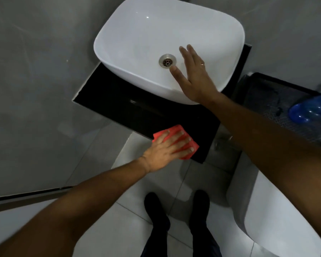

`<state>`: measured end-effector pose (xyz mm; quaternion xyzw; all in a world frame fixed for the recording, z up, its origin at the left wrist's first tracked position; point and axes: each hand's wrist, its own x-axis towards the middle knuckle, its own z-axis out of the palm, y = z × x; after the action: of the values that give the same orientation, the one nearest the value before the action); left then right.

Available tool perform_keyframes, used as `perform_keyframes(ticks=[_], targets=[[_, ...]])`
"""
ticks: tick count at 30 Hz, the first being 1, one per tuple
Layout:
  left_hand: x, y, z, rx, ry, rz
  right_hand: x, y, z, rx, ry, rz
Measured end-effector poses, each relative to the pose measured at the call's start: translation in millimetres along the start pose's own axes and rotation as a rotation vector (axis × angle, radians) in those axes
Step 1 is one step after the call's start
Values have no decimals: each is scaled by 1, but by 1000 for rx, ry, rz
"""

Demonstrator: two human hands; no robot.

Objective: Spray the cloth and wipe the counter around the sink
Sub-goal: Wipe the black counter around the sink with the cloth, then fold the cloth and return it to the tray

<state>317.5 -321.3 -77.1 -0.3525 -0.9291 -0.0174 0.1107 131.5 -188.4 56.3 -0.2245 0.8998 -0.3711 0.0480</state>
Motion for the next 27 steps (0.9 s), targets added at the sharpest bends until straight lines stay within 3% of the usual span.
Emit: perform_keyframes(ticks=[9, 11, 15, 18, 21, 22, 24, 27], targets=[[59, 73, 8, -24, -154, 189, -39, 40, -49, 95, 109, 32], [73, 80, 6, -222, -27, 72, -48, 50, -61, 105, 127, 49], [123, 79, -23, -776, 217, -330, -74, 74, -97, 209, 243, 154], [162, 66, -52, -797, 239, -514, -92, 86, -111, 279, 259, 410], [191, 64, -71, -707, 279, -500, -109, 83, -122, 724, 87, 825], [201, 64, -76, -679, 282, -476, -114, 81, -128, 881, 39, 864], [217, 64, -80, -640, 237, -450, -121, 80, -132, 1019, 21, 806], [245, 66, -82, -728, 138, -362, -124, 91, -149, 942, 160, 726]])
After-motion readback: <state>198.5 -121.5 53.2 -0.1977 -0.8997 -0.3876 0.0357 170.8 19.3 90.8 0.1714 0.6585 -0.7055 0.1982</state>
